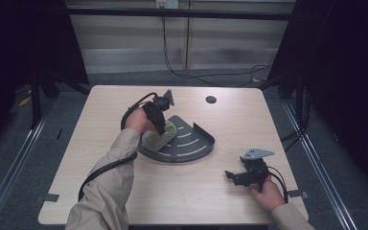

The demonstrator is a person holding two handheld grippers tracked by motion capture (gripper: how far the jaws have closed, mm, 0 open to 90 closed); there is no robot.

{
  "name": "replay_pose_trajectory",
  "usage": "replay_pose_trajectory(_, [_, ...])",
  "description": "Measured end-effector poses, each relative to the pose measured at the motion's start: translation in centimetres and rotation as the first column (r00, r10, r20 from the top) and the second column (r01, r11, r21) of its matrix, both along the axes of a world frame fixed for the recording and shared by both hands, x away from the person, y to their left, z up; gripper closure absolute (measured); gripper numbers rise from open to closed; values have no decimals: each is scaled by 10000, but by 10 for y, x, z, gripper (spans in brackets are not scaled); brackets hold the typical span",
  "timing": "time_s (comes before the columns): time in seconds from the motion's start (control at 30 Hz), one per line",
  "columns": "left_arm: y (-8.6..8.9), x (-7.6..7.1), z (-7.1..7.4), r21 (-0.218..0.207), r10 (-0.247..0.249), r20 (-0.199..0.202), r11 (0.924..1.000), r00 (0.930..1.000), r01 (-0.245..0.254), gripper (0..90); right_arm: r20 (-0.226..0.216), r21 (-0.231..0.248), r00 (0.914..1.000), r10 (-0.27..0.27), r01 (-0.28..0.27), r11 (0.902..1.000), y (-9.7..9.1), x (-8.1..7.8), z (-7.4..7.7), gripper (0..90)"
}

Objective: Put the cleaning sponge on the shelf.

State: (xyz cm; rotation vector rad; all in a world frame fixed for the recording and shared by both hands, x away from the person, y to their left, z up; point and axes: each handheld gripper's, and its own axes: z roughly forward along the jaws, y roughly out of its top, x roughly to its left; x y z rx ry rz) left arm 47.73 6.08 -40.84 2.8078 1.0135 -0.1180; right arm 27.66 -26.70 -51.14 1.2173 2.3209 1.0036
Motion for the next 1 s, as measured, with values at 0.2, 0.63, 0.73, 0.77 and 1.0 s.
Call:
replay_pose_trajectory(0.2, [4,1,-4,-36,62,-33,10000,10000,-63,719,0,0,10000,3,-3,10000,0,0,0,123])
replay_pose_trajectory(0.63, [8,0,-9,62,229,-61,9997,9997,-228,717,-15,11,10000,-11,11,10000,0,0,0,123])
replay_pose_trajectory(0.73, [10,0,-9,63,266,-82,9996,9996,-266,716,-15,10,10000,-12,12,10000,0,0,0,123])
replay_pose_trajectory(0.77, [11,0,-10,56,279,-96,9996,9996,-278,716,-11,5,10000,-10,10,10000,0,0,0,123])
replay_pose_trajectory(1.0, [15,0,-11,-6,400,-113,9992,9991,-401,712,-19,14,10000,-15,16,10000,0,0,0,123])
